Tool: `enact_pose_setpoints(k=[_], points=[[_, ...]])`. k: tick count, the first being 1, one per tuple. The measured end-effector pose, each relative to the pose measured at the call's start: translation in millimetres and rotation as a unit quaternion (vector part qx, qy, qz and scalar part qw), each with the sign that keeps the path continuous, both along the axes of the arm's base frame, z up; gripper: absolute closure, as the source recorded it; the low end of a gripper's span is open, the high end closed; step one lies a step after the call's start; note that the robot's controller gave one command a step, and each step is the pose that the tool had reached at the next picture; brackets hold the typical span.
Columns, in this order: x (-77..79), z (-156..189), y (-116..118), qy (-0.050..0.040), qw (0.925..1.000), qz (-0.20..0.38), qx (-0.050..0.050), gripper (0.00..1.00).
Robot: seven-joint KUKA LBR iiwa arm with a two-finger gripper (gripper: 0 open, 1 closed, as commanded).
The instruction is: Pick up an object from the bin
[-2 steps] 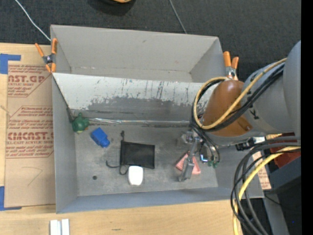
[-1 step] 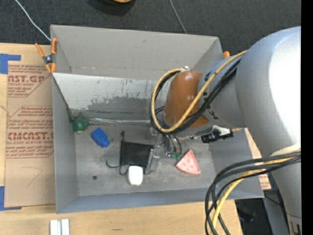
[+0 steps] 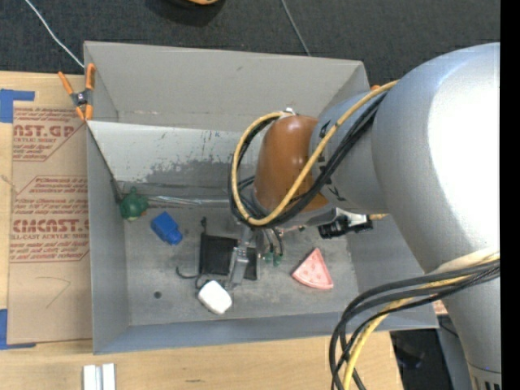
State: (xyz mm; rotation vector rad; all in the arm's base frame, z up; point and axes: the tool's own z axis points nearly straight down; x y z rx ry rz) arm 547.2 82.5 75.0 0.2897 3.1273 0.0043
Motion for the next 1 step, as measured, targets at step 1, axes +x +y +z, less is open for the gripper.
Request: enact_pose_setpoints(k=[1], points=[[-6.4, -5.1, 2.9, -0.0014, 0.9915, -0.13, -0.001, 1.0]])
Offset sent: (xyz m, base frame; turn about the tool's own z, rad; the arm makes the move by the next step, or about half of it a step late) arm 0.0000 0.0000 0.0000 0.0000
